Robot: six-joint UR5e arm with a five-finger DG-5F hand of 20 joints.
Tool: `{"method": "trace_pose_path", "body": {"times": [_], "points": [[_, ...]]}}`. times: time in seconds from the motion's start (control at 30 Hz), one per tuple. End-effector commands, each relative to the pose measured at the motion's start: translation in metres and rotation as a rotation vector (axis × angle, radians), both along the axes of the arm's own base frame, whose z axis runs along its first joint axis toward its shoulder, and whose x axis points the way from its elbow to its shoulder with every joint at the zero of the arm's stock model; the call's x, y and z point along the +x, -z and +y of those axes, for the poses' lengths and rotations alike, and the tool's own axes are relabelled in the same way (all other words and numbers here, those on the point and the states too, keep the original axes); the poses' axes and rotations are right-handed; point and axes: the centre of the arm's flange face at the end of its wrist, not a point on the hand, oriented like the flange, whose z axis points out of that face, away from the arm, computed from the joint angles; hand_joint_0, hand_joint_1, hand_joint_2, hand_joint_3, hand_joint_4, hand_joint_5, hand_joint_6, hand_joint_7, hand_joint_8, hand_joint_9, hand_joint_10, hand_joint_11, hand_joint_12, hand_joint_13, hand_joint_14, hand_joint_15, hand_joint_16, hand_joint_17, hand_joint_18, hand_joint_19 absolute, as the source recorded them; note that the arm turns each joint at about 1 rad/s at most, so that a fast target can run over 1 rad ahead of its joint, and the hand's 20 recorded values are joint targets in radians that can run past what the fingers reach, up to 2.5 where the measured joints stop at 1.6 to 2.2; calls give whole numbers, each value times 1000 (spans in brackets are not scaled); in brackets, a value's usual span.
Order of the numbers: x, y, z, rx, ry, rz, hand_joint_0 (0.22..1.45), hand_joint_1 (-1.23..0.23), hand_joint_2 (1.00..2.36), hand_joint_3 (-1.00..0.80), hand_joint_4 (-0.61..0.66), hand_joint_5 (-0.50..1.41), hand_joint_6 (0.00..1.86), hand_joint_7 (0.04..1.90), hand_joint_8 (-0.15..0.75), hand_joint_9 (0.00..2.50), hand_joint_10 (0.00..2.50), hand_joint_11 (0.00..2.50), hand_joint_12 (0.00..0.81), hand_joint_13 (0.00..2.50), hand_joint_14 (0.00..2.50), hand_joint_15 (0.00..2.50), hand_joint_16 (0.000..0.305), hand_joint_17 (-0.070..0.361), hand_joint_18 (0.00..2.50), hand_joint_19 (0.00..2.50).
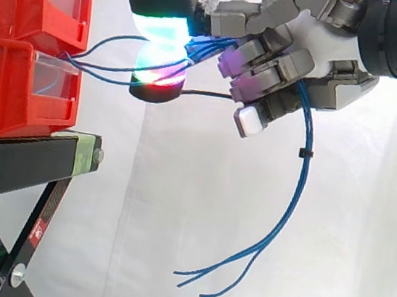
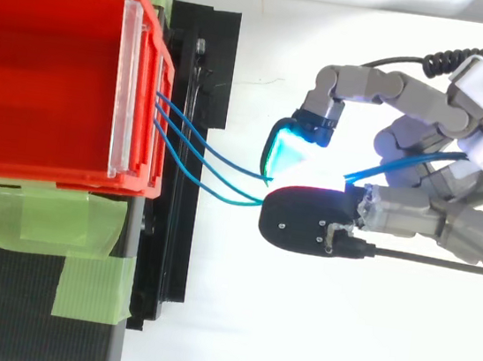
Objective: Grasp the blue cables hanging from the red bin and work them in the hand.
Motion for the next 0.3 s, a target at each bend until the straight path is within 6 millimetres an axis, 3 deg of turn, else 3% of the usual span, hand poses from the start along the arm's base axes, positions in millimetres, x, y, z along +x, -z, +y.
{"method": "trace_pose_path", "body": {"times": [0.0, 0.27], "points": [[0, 0, 0, 0, -1, 0, 951, -619, 1020, -503, 251, 278, 472, 1351, 350, 1601, 2500, 2500, 470, 1747, 2500, 1461, 186, 139, 2483, 559], [0, 0, 0, 0, 1, 0, 951, -619, 1021, -502, 246, 277, 472, 1359, 350, 1601, 2500, 2500, 470, 1747, 2500, 1461, 186, 139, 2483, 559]]}}
